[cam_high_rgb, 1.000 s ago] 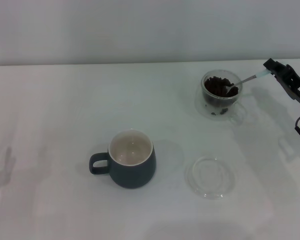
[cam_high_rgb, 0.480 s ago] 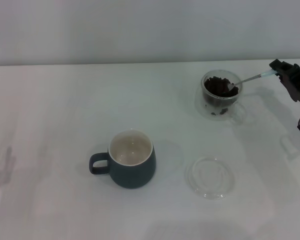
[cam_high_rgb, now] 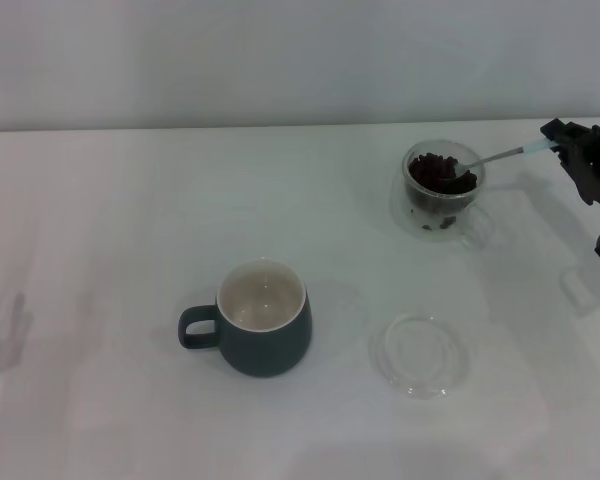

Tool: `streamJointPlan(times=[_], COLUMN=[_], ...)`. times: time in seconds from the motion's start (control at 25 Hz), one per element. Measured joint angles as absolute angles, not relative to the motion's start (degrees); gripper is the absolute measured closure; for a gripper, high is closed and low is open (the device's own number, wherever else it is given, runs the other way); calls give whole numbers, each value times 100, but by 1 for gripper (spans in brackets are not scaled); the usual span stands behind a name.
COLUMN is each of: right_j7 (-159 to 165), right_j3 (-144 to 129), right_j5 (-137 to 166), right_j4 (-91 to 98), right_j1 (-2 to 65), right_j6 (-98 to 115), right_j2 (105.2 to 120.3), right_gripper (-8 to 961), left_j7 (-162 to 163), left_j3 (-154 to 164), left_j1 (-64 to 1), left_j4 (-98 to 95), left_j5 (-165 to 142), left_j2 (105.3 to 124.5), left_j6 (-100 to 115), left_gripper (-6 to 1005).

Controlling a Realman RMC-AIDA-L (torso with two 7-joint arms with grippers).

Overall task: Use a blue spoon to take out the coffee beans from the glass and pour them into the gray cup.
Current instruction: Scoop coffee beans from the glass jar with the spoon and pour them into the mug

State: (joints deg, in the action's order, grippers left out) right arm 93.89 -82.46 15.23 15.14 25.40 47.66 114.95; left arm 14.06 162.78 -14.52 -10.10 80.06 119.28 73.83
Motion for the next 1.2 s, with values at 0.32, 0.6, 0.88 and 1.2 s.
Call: streamJointPlan(times=[0.32, 0.6, 0.88, 1.2], right_j7=[9717, 10279, 10762, 11053], right_j3=[-8311, -8409, -8420, -8536], right_j5=[1571, 2185, 3145, 3755], right_j4=[1547, 1563, 1710, 1978], right_j1=[2510, 2495, 2586, 2627], right_j6=[5061, 5570, 6050, 6484], right_j2=[11429, 11293, 11227, 11284], right_gripper=[808, 808, 808, 808], left_j7=[1406, 1220, 1103, 1099], left_j3=[16252, 16235, 16233, 16233], left_j1=[-1459, -1434, -1453, -1437], left_j4=[-1011, -1011, -1011, -1022], left_j5=[8007, 8034, 8052, 8064], left_j2=[11926, 11926, 11927, 11945], left_j6=[7383, 7382, 7366, 7339], left_gripper=[210, 210, 211, 211])
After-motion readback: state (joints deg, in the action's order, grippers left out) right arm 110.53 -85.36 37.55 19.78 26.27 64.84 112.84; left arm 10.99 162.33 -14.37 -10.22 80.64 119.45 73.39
